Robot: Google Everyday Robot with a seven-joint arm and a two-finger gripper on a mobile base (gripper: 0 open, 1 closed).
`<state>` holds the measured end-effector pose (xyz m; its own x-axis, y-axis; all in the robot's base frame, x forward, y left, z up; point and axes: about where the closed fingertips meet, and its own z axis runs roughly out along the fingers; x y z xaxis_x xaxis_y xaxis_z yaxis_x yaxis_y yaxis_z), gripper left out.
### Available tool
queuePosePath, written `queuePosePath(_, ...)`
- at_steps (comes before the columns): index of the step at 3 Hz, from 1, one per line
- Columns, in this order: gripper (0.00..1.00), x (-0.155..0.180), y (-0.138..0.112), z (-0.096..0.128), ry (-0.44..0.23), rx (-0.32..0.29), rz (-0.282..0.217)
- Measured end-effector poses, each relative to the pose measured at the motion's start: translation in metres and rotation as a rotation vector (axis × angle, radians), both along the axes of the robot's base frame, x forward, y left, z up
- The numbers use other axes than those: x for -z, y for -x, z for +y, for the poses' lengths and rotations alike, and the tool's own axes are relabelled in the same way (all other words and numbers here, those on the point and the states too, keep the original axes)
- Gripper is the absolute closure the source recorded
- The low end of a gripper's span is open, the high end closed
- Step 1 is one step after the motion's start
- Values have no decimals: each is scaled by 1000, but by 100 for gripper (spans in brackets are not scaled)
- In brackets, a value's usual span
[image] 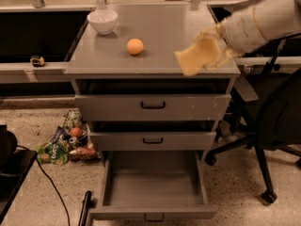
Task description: Pick sponge from bottom drawer and place on counter
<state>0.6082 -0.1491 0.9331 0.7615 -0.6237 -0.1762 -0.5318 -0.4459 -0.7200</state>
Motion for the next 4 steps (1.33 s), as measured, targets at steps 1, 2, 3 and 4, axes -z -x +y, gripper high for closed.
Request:
queuePosePath(1, 100, -30, -22, 25, -18, -29, -56)
queuePosePath(2, 100, -30, -22, 25, -18, -29, -56)
queuePosePath(3, 100, -32, -51, 31, -22, -25, -79)
queuePosePath(4, 100, -33, -103, 36, -84, 15, -96)
